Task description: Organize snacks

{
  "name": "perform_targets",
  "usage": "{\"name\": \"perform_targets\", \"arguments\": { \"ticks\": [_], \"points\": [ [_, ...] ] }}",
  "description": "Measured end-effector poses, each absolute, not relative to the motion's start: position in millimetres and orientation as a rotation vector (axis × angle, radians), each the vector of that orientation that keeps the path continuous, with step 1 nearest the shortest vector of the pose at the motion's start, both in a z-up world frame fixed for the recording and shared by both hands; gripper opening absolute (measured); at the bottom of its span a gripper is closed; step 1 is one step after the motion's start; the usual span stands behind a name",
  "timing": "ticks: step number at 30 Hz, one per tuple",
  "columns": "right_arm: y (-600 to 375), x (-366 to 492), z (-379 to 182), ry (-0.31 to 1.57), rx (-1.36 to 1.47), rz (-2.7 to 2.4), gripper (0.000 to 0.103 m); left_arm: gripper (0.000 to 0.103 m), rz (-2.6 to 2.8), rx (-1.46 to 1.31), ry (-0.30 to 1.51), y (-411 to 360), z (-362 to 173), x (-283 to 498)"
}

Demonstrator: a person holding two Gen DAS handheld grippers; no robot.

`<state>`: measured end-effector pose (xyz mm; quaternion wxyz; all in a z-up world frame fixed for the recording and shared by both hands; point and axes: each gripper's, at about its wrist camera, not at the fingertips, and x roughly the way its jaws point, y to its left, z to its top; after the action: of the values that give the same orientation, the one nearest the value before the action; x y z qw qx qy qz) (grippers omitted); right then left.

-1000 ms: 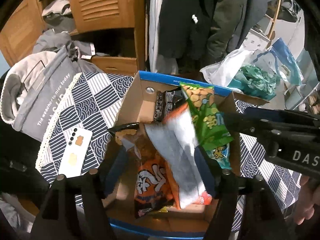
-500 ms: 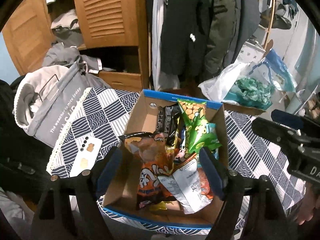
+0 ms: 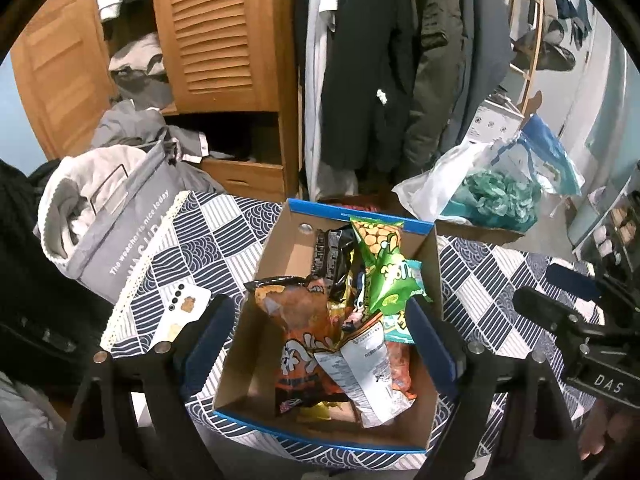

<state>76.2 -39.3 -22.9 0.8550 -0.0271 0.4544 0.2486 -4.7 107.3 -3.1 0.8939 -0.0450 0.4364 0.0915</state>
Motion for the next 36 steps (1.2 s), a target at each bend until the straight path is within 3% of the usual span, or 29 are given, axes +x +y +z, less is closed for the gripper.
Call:
{"name": "perform_targets", "arguments": {
  "ticks": [36],
  "points": [
    [-43.8, 77.4, -21.4, 0.932, -0.082, 0.516, 0.069, 0.092, 0.215, -0.055, 0.855, 96.9, 3.1, -5.6]
  ]
}}
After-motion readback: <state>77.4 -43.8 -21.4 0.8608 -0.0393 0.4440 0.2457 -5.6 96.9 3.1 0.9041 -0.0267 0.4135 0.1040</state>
